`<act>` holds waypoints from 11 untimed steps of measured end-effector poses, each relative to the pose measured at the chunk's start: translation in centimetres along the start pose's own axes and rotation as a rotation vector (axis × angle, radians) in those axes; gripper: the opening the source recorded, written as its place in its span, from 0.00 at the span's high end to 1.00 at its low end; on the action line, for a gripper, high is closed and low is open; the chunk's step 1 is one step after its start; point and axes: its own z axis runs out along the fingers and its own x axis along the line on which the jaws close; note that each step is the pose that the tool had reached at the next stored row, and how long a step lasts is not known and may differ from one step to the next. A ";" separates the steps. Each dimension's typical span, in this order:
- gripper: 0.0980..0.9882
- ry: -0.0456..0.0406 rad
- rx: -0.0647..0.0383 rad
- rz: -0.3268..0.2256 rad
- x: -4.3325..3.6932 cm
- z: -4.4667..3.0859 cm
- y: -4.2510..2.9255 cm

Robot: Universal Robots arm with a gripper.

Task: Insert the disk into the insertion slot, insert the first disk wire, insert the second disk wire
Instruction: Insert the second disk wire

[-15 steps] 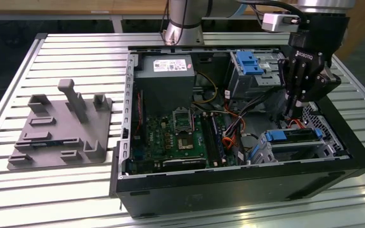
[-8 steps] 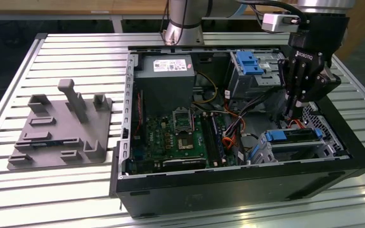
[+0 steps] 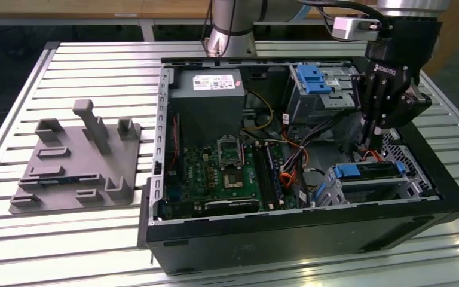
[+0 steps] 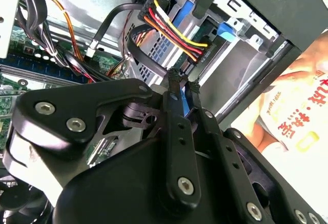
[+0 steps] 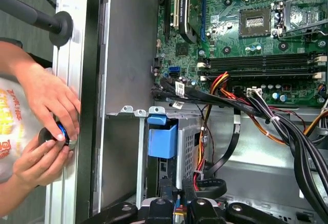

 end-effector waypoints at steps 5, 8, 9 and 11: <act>0.89 -0.0208 0.000 0.000 0.51 0.23 0.00; 0.89 -0.0595 0.001 -0.001 0.70 0.28 0.00; 0.89 -0.0753 0.001 -0.002 0.76 0.30 0.00; 0.89 -0.1050 0.002 -0.002 0.90 0.31 0.01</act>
